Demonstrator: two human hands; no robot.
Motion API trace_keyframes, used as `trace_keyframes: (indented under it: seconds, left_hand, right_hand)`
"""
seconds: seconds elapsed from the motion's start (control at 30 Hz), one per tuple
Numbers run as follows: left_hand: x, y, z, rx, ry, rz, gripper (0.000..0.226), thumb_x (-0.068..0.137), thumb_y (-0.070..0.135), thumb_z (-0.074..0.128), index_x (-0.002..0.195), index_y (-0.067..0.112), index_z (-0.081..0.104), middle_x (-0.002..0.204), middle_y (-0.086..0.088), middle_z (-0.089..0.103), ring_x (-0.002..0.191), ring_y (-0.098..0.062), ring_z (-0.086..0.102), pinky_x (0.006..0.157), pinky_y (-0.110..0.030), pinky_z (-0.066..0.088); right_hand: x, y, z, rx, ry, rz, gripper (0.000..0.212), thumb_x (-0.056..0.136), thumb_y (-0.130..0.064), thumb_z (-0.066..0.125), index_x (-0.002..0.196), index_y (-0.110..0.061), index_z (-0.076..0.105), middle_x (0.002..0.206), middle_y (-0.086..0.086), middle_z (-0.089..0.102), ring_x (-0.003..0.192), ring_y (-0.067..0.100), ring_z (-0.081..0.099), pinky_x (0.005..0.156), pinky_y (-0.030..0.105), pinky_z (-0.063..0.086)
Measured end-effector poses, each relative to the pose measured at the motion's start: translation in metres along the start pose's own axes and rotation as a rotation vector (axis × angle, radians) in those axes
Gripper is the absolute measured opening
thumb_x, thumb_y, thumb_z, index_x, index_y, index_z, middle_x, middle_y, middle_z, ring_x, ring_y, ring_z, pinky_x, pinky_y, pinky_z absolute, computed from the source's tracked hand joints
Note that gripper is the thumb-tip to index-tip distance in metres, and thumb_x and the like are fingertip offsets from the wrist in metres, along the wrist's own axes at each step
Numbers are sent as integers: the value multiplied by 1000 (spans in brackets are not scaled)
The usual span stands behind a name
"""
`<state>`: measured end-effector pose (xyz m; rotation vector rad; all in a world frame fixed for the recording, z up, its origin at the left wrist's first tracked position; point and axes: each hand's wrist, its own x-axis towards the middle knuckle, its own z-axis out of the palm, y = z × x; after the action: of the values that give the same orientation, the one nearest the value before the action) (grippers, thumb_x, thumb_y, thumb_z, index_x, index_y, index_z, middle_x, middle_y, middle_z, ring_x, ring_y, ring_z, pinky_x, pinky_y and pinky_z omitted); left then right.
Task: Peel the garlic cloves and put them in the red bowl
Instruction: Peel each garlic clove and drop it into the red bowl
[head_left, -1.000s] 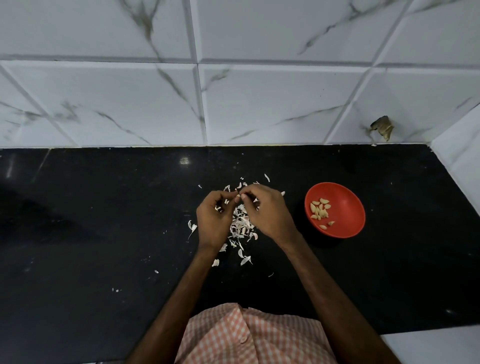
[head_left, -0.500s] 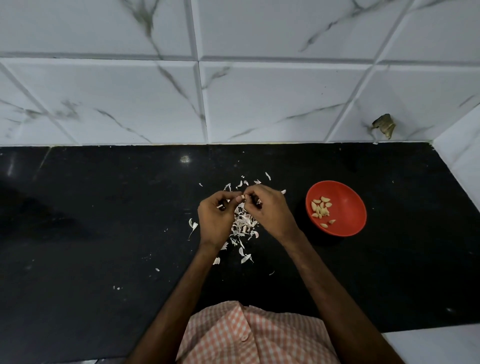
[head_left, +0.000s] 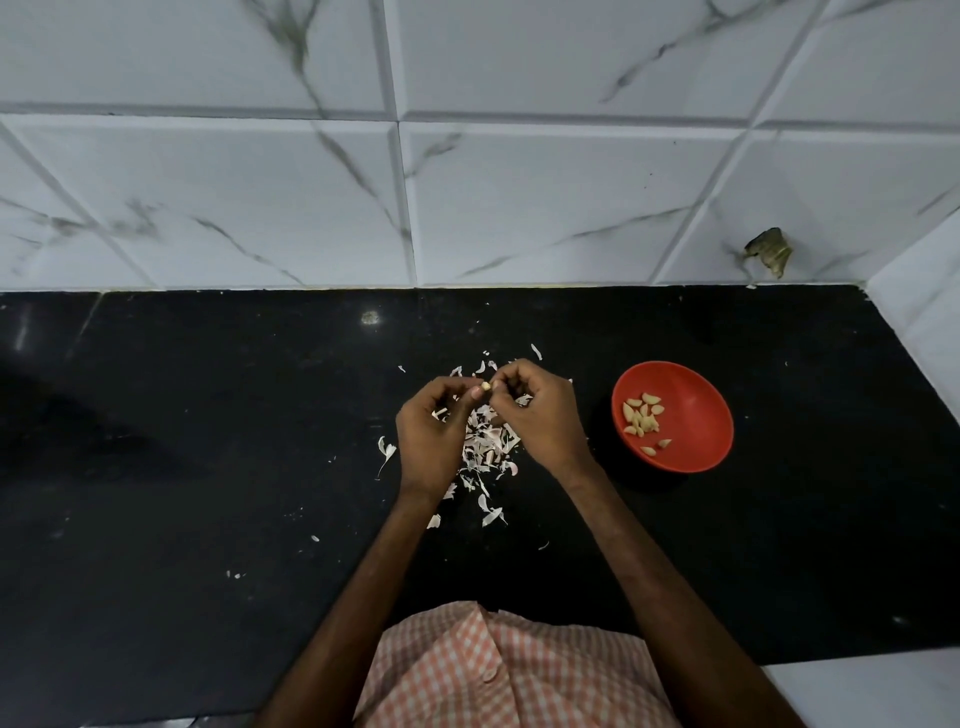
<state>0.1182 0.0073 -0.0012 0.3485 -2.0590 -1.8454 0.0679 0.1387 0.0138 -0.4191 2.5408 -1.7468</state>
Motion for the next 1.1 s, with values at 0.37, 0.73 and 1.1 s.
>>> trace_keyframes:
  seconds: [0.37, 0.73, 1.1]
  left_hand:
    - [1, 7, 7, -40, 9, -71, 12, 98, 12, 65, 98, 7, 76, 87, 1, 76, 83, -9, 70, 76, -23, 53]
    - [-1, 6, 14, 69, 68, -78, 12, 96, 13, 66, 104, 20, 73, 94, 4, 72, 90, -12, 68, 81, -35, 57]
    - [3, 10, 3, -241, -18, -163, 14, 93, 2, 68, 107, 2, 72, 98, -10, 74, 74, -18, 68, 46, -29, 52]
  right_hand:
    - [3, -6, -2, 185, -44, 152, 7, 95, -2, 63, 90, -2, 68, 76, 5, 71, 72, 20, 71, 65, 35, 62]
    - [5, -9, -7, -23, -58, 65, 4, 89, -7, 69, 85, -9, 70, 75, 2, 70, 72, 20, 70, 65, 43, 62]
    - [4, -19, -6, -47, -49, 33, 7, 89, -11, 71, 88, -4, 71, 78, 4, 71, 71, 20, 70, 66, 40, 61]
